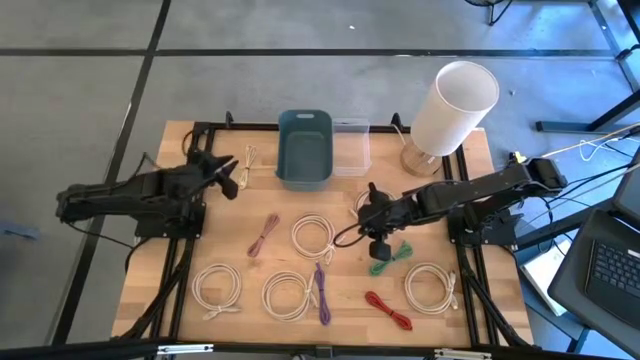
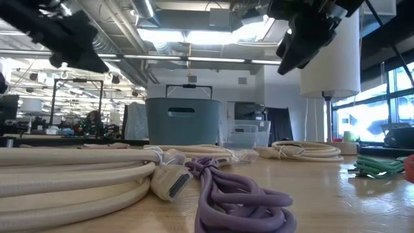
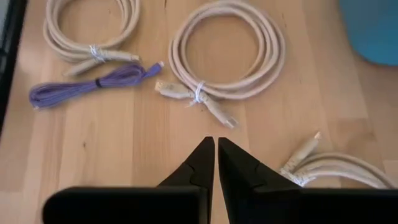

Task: Pick & Place USB Port
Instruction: Put the white charger cable into the transparent bin

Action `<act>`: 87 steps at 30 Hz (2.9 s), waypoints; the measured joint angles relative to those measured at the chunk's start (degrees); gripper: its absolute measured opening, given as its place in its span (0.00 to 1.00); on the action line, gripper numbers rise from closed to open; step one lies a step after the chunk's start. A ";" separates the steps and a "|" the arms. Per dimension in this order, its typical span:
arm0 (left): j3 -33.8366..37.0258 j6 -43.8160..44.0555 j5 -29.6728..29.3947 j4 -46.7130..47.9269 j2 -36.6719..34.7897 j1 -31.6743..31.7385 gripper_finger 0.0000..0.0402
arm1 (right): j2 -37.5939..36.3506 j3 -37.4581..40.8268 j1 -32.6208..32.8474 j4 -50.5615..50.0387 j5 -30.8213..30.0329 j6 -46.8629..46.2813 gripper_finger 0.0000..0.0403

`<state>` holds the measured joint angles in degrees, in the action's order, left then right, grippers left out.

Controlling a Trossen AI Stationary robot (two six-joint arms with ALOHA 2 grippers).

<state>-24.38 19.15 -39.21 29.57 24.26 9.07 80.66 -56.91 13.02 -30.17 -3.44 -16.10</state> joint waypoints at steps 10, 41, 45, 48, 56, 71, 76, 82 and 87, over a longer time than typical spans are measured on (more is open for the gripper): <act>-16.39 6.13 17.07 13.33 31.48 15.12 0.35 | 0.04 -0.01 -0.02 0.77 -0.83 0.02 0.06; -17.47 -0.99 34.38 1.31 65.37 38.39 0.35 | 0.07 0.05 2.64 1.65 -3.63 -2.99 0.06; -17.42 -4.80 34.19 0.85 65.43 38.21 0.29 | 0.07 0.05 2.60 1.93 -6.11 -2.73 0.06; -17.44 -8.10 34.09 0.88 65.48 38.06 0.11 | 0.07 0.05 2.62 2.10 -6.20 -2.71 0.06; -17.12 -12.34 30.69 4.39 56.99 38.26 0.02 | 0.07 0.05 2.62 1.87 -6.16 -3.11 0.06; -12.01 -16.47 57.35 -18.75 19.99 26.61 0.01 | 0.07 0.07 2.92 2.04 -10.47 -3.43 0.06; -0.86 -13.29 73.83 -47.87 14.10 18.11 0.01 | 0.09 0.08 5.32 1.58 -10.52 -2.90 0.06; 9.34 -8.61 73.75 -76.44 12.94 7.52 0.01 | 0.09 0.10 8.32 5.70 -20.33 -0.15 0.06; 9.69 -15.78 64.18 -80.52 14.86 0.23 0.01 | 0.32 0.10 8.04 24.17 -24.96 8.97 0.06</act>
<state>-14.68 3.36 24.97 -50.95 39.12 9.30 80.98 -56.82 21.05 -6.00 -28.40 -7.13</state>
